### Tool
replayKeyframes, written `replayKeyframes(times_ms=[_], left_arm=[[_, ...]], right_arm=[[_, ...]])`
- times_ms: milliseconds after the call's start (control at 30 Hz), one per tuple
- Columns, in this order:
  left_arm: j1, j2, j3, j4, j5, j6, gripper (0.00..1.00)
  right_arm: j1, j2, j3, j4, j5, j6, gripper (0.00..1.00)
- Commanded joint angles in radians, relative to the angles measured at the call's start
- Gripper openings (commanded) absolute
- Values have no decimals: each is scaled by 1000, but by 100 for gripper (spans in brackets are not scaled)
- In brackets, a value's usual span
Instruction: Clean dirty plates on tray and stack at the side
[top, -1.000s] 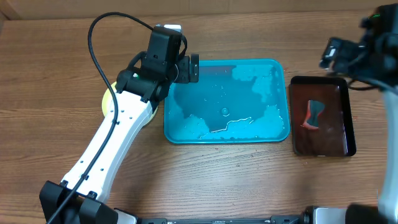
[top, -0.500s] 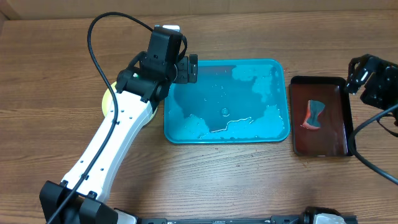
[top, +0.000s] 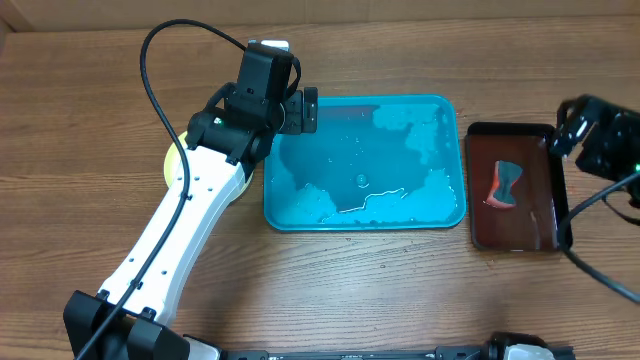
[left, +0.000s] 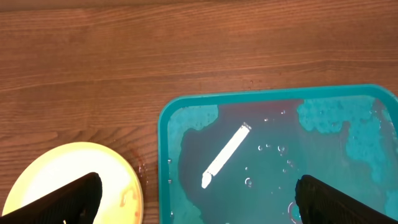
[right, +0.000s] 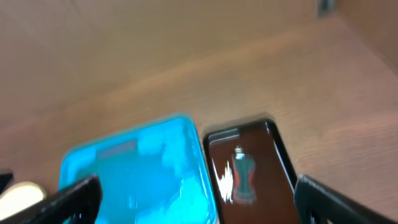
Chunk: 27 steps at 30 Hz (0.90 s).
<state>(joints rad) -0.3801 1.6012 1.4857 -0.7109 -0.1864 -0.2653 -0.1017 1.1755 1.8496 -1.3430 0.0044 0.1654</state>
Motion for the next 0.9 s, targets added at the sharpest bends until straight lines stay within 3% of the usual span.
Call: replayKeyframes(times_ms=[0,500,667,867], left_arm=[[-4,-5,17,0,-14,8,100],[-4,-5,17,1,-14,8,100],[-4,-5,17,0,-15,8,100],[-4,-5,17,0,-14,8,100]], right_arm=[[35,-133,-166,124,-6,-49,100],[94,-903,-1335,1032,-26,-76,100],[136,-1058,-1564,1181,-25,-77,100],[167,-1130,-1714,1292,-25,-77,100]])
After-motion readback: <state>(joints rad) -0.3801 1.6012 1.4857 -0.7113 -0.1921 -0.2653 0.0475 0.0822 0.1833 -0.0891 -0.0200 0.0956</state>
